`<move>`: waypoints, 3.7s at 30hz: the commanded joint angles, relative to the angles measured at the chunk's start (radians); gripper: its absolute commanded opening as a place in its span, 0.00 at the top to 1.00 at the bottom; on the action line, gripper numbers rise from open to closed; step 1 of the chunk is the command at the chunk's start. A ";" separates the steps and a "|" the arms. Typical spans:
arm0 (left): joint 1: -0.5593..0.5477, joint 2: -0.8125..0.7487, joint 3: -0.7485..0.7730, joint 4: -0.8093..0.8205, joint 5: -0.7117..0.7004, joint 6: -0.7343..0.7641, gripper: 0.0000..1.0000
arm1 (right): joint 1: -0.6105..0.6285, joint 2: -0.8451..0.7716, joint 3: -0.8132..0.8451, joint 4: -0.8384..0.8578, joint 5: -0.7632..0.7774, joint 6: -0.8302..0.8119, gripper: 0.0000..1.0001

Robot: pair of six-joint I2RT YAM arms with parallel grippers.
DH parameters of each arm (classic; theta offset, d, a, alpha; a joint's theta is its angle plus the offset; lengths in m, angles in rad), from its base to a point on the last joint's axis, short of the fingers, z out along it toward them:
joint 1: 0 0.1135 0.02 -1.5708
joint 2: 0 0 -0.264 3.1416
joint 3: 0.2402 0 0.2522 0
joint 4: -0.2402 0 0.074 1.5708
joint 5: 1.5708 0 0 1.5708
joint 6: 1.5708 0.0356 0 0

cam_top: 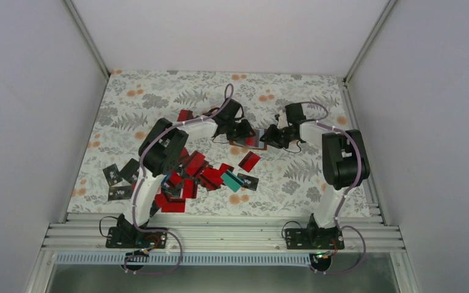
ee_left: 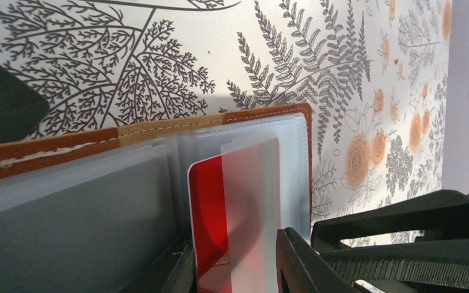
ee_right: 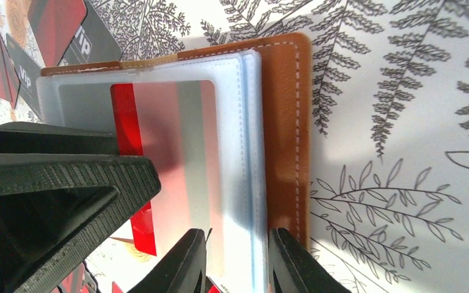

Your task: Put the credit cards into the card holder

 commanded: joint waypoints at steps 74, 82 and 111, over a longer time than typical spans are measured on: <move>-0.099 0.036 0.390 -0.501 -0.158 0.107 0.17 | 0.015 0.029 0.006 0.058 0.064 -0.016 0.81; -0.095 -0.008 0.410 -0.537 -0.211 0.151 0.06 | 0.013 -0.064 0.015 0.011 0.079 -0.031 0.79; -0.073 -0.059 0.287 -0.512 -0.326 0.267 0.95 | 0.014 -0.008 0.029 0.043 -0.130 0.018 0.77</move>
